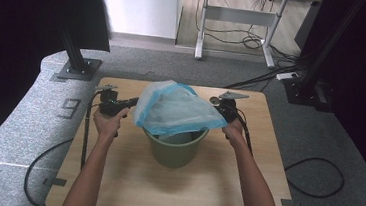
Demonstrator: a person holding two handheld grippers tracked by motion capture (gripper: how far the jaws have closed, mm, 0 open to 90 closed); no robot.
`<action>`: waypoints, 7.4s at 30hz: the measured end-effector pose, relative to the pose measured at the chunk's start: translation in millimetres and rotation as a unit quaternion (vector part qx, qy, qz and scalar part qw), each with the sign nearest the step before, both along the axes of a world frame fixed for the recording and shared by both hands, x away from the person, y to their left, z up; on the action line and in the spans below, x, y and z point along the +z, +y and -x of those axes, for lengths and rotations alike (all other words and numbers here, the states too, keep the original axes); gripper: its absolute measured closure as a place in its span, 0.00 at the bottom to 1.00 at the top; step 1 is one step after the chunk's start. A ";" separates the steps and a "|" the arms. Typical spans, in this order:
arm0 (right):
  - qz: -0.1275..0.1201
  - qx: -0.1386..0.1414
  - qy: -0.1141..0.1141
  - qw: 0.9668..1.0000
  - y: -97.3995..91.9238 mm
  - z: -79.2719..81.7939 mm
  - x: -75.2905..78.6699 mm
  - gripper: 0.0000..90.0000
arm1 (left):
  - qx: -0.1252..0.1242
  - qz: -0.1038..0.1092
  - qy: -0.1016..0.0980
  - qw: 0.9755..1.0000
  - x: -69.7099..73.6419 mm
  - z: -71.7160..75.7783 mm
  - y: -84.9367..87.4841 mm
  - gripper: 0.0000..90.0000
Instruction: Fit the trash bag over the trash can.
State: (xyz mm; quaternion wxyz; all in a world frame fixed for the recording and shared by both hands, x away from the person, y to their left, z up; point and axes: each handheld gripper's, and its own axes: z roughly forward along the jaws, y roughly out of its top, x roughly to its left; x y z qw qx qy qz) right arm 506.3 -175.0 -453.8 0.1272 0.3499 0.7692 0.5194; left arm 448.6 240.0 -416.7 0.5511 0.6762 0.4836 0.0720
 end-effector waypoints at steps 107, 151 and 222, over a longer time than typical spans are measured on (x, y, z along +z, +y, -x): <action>-0.059 -0.095 -0.029 0.993 -43.8 36.2 34.3 0.64 | -0.067 -0.039 0.089 0.993 -11.7 6.2 -16.4 1.00; -0.044 0.087 -0.048 0.994 -17.3 193.4 44.1 0.99 | -0.065 -0.049 0.055 0.995 0.3 29.4 -12.0 1.00; 0.094 0.081 -0.019 0.992 16.4 175.7 -31.0 0.99 | -0.066 -0.133 0.035 0.988 -10.9 60.3 -12.1 0.93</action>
